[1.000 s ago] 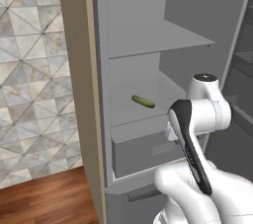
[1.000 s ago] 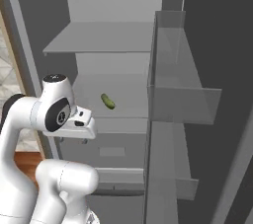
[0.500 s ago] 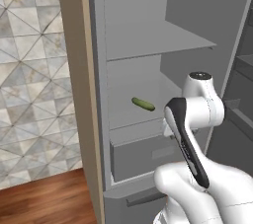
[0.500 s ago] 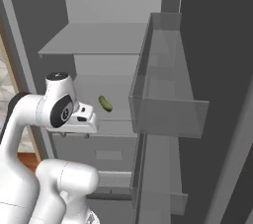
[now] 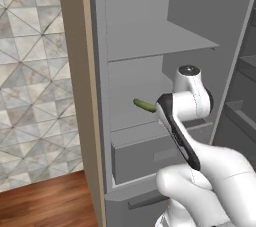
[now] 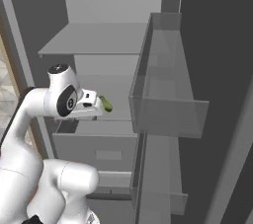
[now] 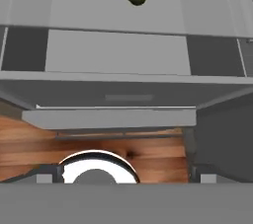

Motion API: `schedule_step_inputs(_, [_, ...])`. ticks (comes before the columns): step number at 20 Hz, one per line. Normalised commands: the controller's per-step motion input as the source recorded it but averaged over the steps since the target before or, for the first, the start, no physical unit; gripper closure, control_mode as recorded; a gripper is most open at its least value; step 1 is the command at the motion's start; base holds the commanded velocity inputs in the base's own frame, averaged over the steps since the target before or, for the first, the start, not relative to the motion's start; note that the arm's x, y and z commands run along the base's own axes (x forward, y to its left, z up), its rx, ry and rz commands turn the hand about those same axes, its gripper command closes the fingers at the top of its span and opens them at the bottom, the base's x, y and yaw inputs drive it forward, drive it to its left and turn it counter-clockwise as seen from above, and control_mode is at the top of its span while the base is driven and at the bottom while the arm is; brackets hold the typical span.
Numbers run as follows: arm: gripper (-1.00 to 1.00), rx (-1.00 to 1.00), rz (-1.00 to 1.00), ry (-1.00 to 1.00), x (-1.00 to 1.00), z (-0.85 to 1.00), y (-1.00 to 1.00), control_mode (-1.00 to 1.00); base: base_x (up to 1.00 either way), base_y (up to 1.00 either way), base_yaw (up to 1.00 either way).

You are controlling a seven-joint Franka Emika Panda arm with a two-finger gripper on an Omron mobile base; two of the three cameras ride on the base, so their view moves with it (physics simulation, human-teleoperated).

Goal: Place the cold items (mushroom and cucumber) from the fridge in one tupperware on the dining counter. Place the warm items (kebab skewer and hot dog) in the stove area in another tupperware.

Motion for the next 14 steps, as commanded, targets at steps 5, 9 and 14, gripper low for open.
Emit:
schedule_step_inputs(5, [-1.0,0.03,0.03,-0.13,0.9,-0.04,0.0,-1.0,0.0,0.0,0.0])
schedule_step_inputs(9, [-1.0,0.1,0.0,-0.08,0.95,-0.04,0.0,-1.0,0.0,0.0,0.0])
schedule_step_inputs(14, [-1.0,-0.03,0.0,0.16,0.71,0.0,-0.01,-1.0,0.0,0.0,0.0])
